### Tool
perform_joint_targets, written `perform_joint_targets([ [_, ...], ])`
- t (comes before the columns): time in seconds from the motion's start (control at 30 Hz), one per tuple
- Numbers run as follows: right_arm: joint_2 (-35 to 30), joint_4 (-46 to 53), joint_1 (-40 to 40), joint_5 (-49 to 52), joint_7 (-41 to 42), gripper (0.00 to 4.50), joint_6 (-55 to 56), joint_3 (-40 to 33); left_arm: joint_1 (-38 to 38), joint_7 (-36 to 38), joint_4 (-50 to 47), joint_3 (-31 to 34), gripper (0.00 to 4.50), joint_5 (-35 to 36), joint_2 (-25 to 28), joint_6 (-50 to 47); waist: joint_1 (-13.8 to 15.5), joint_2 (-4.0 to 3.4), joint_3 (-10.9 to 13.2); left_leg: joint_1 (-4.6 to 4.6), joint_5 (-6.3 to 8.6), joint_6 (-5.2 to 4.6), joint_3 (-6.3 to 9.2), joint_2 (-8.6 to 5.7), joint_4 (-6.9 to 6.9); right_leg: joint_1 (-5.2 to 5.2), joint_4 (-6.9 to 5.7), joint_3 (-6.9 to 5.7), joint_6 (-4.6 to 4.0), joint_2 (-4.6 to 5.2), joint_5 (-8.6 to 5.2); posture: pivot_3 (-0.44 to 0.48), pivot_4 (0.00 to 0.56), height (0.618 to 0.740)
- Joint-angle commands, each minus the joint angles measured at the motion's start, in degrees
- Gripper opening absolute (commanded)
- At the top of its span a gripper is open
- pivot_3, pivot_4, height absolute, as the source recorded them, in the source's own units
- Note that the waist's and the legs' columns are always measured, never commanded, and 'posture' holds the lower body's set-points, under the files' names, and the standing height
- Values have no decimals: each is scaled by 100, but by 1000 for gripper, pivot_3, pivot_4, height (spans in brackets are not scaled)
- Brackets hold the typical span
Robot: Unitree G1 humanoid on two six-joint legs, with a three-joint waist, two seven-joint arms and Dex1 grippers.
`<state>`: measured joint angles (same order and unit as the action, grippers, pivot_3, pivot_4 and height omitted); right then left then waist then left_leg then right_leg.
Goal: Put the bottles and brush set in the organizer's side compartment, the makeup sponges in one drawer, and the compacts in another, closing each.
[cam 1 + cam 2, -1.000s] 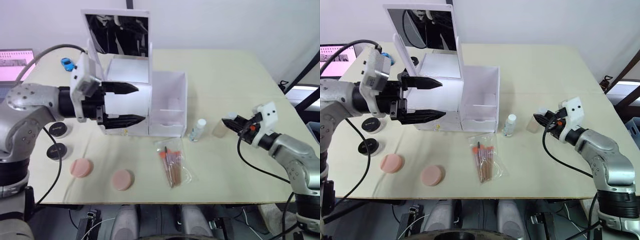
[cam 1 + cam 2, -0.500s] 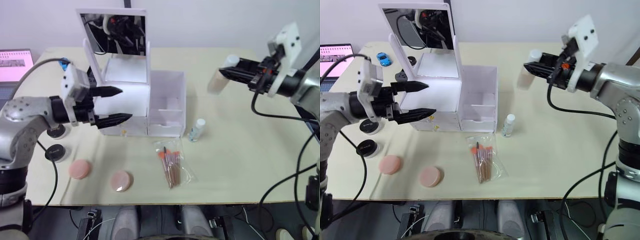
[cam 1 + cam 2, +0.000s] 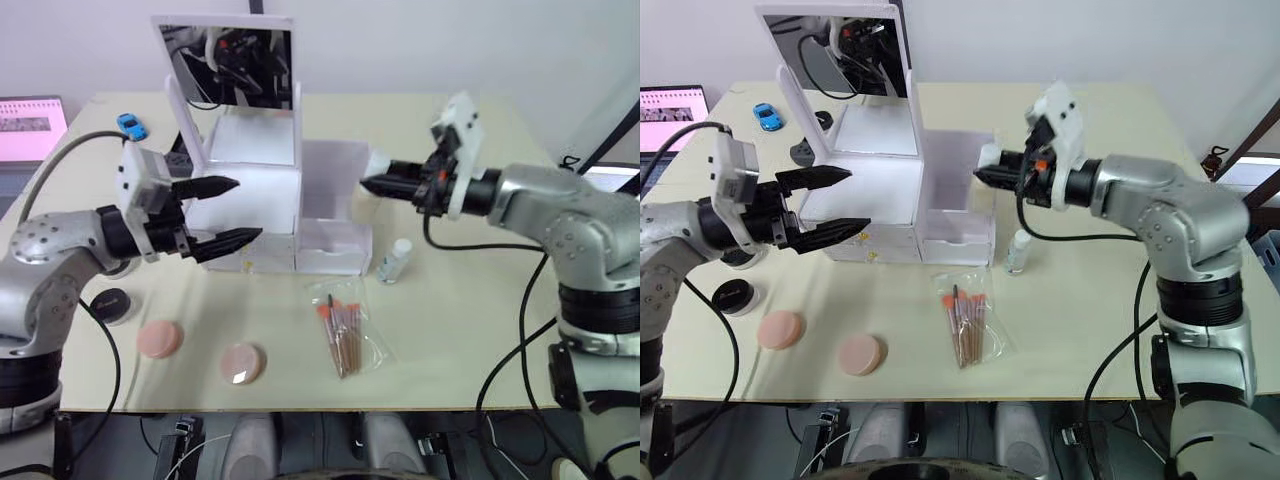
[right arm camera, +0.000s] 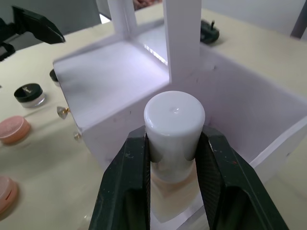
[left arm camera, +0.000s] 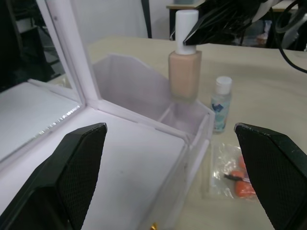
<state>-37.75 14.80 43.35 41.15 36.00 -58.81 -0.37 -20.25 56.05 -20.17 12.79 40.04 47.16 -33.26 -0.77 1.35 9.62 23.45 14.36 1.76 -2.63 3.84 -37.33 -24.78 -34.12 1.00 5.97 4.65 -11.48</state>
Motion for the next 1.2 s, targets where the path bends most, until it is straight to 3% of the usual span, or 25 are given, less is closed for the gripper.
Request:
perform_joint_targets([
  [0.03,70,242,-34,-51,-37,781,154,-110,-74,-23,-160,204,4500,125,43,63,8,0,0,0,0,0,1,0,0,0,0,-1,0,0,0,0,150,723],
  [0.43,354,197,-639,-935,-221,781,588,603,-242,68,-20,43,4500,-75,28,306,-3,0,-1,-3,0,0,1,0,2,1,-1,-1,1,-3,0,0,150,723],
  [0.67,578,247,-637,-1084,-263,781,615,584,-303,122,31,-39,4500,-163,47,306,-3,0,-1,-3,0,0,1,0,0,1,-2,0,0,-2,0,0,150,723],
  [0.9,500,429,-464,-912,-217,4315,414,241,-492,142,86,-116,4500,-210,52,268,-1,0,-1,-3,0,0,1,0,0,2,-1,0,0,-2,0,0,150,723],
  [1.1,447,714,-503,-267,61,4461,427,-519,-894,155,417,-331,4500,-384,12,303,9,0,-1,-4,0,0,2,0,1,2,-2,-1,1,-4,0,0,150,723],
  [1.2,-61,711,-750,-56,464,4461,493,-1064,-1028,217,799,-307,4500,-545,114,380,17,0,-1,-4,0,0,1,0,1,5,1,-1,1,-3,0,0,150,723],
])
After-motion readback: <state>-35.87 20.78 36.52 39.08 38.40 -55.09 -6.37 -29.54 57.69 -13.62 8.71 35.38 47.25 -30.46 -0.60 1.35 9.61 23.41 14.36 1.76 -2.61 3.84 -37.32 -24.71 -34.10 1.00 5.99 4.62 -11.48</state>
